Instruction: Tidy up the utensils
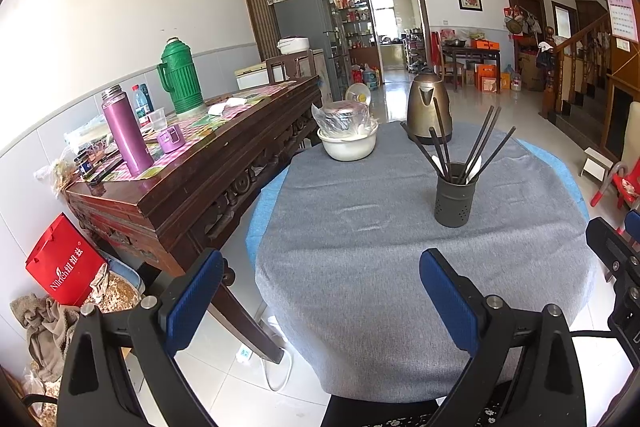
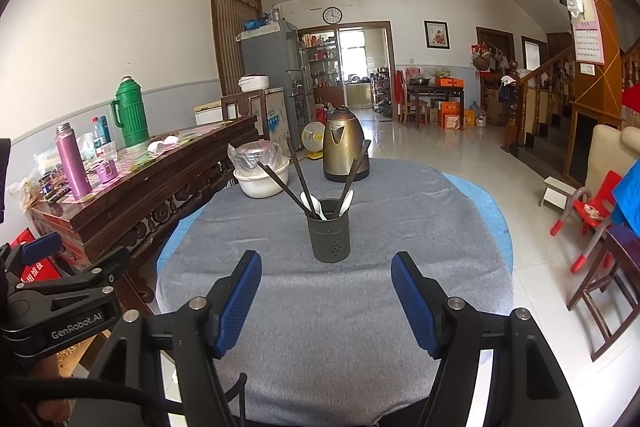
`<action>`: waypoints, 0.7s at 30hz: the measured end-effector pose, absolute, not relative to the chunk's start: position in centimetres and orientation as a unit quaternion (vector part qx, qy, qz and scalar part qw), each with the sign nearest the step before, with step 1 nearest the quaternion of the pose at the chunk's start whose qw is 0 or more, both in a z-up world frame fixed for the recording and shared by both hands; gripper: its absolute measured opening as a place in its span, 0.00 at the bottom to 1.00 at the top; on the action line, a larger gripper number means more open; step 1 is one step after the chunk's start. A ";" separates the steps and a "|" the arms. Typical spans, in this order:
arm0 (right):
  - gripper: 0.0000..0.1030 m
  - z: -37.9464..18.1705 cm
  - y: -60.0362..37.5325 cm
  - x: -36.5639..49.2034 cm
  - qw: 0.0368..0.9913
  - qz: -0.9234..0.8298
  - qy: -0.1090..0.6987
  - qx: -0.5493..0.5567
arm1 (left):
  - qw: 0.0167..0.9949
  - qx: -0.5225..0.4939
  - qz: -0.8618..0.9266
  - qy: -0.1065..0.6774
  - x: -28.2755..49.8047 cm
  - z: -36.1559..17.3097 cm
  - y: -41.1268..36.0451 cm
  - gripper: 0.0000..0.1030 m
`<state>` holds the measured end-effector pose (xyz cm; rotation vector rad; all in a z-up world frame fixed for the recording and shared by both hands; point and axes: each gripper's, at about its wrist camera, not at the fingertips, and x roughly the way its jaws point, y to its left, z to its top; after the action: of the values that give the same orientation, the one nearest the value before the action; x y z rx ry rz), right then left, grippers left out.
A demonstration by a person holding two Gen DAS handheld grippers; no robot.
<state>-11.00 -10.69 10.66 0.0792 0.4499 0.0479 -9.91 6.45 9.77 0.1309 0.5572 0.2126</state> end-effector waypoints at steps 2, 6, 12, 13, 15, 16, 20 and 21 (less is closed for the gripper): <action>0.69 10.7 -10.7 -11.1 0.974 0.023 0.221 0.037 | 0.954 0.064 0.105 0.275 -9.9 9.8 6.4 0.95; 0.69 10.7 -10.7 -11.1 0.974 0.023 0.221 0.037 | 0.954 0.065 0.105 0.274 -9.9 9.8 6.4 0.95; 0.69 10.8 -10.7 -11.1 0.974 0.022 0.221 0.036 | 0.954 0.064 0.104 0.275 -9.9 9.7 6.5 0.95; 0.69 10.8 -10.7 -11.1 0.974 0.022 0.221 0.036 | 0.954 0.064 0.104 0.275 -10.0 9.7 6.4 0.95; 0.69 10.8 -10.7 -11.1 0.974 0.023 0.222 0.037 | 0.954 0.064 0.104 0.275 -10.0 9.7 6.5 0.95; 0.69 10.7 -10.6 -11.1 0.974 0.023 0.223 0.037 | 0.954 0.064 0.103 0.275 -10.0 9.7 6.5 0.95; 0.69 10.7 -10.6 -11.0 0.973 0.025 0.225 0.038 | 0.954 0.065 0.103 0.275 -10.0 9.6 6.5 0.95; 0.69 10.7 -10.6 -11.0 0.973 0.025 0.226 0.038 | 0.954 0.065 0.103 0.275 -10.0 9.6 6.4 0.95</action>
<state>-11.01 -10.62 10.70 0.0762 0.4552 0.0499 -10.04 6.44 9.61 0.1315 0.5579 0.2084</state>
